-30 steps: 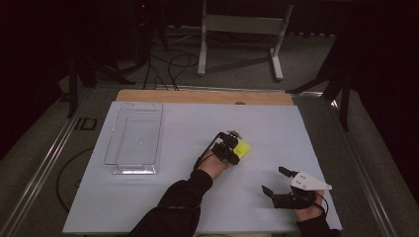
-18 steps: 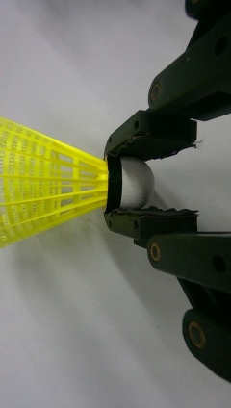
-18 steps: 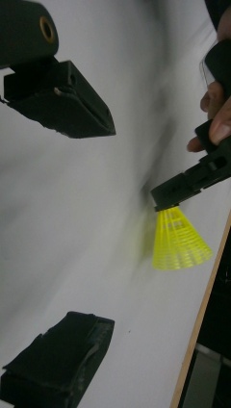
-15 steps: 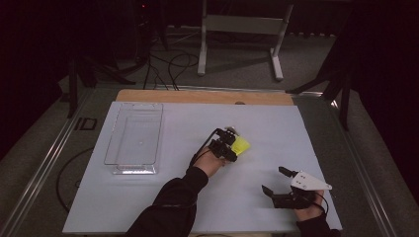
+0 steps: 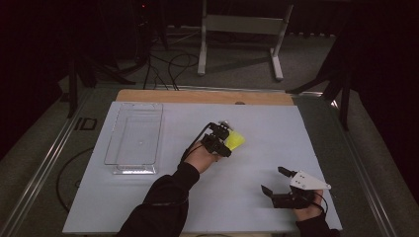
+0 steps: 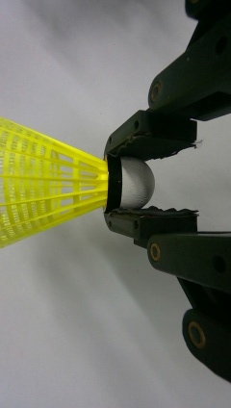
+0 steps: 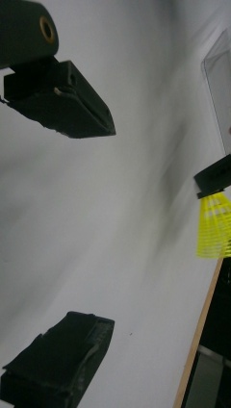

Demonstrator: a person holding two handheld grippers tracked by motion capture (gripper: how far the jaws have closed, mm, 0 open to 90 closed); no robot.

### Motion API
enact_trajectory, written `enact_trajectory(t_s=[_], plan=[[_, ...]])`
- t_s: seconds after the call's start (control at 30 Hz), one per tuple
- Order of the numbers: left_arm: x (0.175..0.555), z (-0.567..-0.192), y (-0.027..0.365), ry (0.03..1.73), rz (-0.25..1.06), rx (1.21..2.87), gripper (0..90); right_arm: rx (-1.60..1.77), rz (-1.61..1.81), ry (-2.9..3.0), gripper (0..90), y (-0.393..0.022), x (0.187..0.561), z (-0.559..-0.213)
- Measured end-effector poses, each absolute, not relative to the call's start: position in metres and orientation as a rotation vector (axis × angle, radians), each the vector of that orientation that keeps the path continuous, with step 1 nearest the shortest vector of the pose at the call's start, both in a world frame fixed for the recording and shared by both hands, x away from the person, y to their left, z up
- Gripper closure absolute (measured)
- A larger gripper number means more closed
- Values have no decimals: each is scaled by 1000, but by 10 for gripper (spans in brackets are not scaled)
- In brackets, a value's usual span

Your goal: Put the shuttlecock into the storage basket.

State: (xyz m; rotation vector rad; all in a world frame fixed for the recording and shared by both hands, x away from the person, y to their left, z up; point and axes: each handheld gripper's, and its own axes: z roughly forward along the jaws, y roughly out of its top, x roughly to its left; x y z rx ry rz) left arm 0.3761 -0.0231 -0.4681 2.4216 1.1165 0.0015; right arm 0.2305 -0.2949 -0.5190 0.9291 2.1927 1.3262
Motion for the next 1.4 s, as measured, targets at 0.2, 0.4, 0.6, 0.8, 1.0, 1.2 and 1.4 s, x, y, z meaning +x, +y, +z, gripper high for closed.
enact_trajectory(t_s=[0.2,0.4,0.6,0.8,1.0,1.2,1.4], plan=[[375,-457,-13,1110,22,2416,659,933,1325,2193,93,-295,231,-519],[375,-448,-4,1118,46,2409,658,934,1323,2193,93,-295,231,-519],[372,-439,4,1115,57,2400,658,938,1326,2188,93,-295,231,-519],[368,-425,13,1097,87,2396,659,938,1326,2188,93,-295,231,-519],[365,-417,20,1089,98,2381,659,933,1326,2185,93,-295,231,-518],[362,-407,30,1085,116,2359,659,931,1328,2184,93,-295,231,-518],[360,-401,40,1094,129,2342,659,933,1328,2184,93,-295,231,-518]])
